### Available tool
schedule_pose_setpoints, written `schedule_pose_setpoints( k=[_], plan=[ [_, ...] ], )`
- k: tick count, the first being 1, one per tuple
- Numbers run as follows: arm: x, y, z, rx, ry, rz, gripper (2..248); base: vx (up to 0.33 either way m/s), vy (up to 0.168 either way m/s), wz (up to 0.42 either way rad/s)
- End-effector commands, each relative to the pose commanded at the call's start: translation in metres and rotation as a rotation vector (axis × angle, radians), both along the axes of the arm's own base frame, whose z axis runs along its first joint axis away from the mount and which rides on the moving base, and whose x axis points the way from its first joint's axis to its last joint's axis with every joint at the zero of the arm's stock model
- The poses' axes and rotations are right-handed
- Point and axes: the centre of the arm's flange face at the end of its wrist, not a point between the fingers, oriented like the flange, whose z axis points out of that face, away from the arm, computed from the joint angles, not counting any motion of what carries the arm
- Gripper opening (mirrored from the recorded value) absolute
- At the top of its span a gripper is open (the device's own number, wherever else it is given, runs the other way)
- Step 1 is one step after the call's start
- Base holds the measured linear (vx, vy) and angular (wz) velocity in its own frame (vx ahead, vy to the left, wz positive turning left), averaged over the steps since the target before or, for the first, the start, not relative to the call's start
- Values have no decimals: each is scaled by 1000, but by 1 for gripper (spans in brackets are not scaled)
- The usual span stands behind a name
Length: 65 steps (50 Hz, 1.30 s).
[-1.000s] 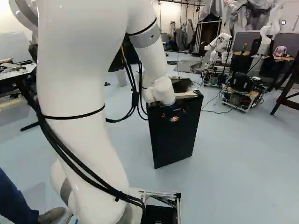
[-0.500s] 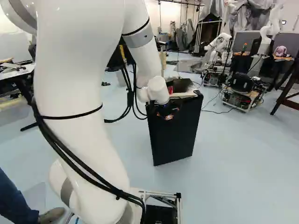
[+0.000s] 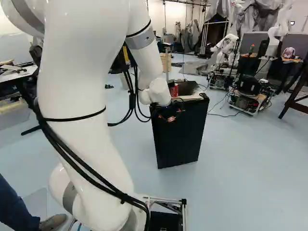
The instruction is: Grab a drink from the fridge
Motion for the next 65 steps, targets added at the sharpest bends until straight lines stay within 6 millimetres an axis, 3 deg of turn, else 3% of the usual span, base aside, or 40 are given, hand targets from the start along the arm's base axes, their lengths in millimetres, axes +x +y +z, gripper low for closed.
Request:
schedule_pose_setpoints(
  k=[29,65],
  plan=[
    [19,1,0,1,-27,16,247,0,0,0],
    [24,1,2,6,-59,26,247,0,0,0]
  ],
)
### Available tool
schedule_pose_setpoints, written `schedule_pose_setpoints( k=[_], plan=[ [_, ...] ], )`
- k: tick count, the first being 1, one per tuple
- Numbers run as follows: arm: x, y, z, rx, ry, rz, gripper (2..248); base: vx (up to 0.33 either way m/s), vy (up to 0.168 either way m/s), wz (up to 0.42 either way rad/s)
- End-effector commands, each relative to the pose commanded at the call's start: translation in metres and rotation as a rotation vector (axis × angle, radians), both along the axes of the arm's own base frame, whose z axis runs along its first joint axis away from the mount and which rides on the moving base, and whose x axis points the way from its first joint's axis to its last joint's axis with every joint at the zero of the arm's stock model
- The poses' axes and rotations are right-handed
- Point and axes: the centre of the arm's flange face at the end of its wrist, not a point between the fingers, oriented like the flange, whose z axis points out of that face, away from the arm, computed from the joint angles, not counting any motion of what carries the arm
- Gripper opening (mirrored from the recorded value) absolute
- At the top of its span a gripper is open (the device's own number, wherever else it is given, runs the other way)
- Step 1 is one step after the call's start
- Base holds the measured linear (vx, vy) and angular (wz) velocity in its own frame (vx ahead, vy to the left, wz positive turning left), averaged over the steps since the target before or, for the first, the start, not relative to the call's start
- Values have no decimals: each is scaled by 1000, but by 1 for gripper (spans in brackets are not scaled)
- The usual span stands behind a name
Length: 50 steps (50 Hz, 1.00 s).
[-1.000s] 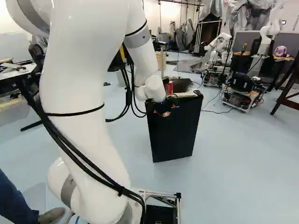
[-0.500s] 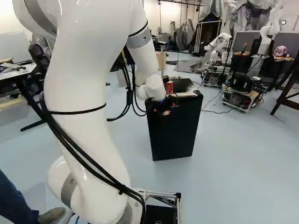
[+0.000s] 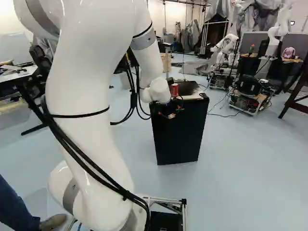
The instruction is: Grab a drink from the fridge
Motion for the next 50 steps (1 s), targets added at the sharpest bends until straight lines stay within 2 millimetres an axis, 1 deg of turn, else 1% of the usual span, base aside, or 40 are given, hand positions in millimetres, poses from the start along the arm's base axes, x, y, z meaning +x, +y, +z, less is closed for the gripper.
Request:
schedule_pose_setpoints(
  k=[50],
  plan=[
    [13,2,4,13,-84,25,247,0,0,0]
  ],
)
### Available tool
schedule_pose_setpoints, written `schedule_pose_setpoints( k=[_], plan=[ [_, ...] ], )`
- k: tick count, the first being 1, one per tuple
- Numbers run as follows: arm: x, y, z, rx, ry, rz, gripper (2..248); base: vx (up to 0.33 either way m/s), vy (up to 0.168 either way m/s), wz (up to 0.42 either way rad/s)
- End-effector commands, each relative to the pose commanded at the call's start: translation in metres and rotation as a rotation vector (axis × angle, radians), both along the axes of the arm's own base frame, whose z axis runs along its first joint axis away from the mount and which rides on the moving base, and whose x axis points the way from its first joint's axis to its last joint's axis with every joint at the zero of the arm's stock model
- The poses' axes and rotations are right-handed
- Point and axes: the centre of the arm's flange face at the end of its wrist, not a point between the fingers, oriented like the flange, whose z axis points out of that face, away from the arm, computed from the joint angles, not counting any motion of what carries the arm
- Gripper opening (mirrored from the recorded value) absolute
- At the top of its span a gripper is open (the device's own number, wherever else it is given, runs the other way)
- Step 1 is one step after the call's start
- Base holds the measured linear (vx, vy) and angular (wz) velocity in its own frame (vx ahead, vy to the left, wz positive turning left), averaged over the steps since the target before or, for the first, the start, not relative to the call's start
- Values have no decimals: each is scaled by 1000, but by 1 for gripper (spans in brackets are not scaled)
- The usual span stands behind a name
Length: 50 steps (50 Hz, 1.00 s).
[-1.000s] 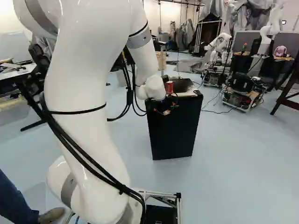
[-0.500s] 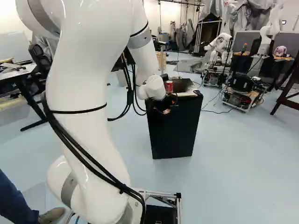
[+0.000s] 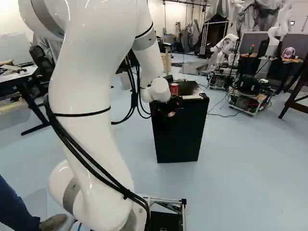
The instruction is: Grab a drink from the fridge
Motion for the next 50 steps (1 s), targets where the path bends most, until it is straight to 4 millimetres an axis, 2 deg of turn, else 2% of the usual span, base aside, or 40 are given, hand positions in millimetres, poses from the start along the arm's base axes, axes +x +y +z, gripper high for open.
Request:
schedule_pose_setpoints(
  k=[13,34,50],
  plan=[
    [-4,1,1,4,-15,2,247,0,0,0],
    [-42,3,4,17,-8,-28,247,0,0,0],
    [-69,4,9,60,-69,-93,247,0,0,0]
  ],
)
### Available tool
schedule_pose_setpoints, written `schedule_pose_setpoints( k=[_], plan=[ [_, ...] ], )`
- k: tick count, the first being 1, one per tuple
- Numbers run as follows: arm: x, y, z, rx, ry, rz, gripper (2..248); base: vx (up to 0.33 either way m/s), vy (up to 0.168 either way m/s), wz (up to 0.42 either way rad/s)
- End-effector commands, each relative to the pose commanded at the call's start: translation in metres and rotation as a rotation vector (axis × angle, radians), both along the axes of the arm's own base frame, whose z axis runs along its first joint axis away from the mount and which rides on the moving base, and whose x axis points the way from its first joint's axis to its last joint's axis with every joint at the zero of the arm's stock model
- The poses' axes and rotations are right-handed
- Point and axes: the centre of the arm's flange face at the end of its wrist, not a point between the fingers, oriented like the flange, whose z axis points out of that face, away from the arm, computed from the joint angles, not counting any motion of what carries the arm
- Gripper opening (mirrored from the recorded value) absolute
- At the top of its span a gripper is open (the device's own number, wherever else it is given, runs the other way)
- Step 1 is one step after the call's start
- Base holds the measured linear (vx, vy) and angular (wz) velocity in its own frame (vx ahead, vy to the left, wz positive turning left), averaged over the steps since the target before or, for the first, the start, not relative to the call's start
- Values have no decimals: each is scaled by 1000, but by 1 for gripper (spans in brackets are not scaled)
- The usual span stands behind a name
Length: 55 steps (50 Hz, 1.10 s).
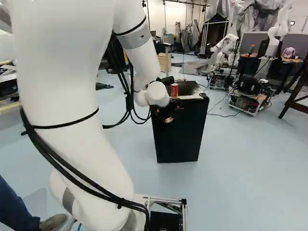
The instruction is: Grab a drink from the fridge
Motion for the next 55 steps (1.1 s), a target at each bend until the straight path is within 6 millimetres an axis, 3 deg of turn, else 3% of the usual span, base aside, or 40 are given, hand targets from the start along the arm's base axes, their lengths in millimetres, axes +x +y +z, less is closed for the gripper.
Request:
schedule_pose_setpoints(
  k=[14,39,55],
  plan=[
    [-6,5,8,43,-111,-53,247,0,0,0],
    [4,0,27,101,-374,-170,247,0,0,0],
    [15,-7,25,122,-505,-246,247,0,0,0]
  ],
)
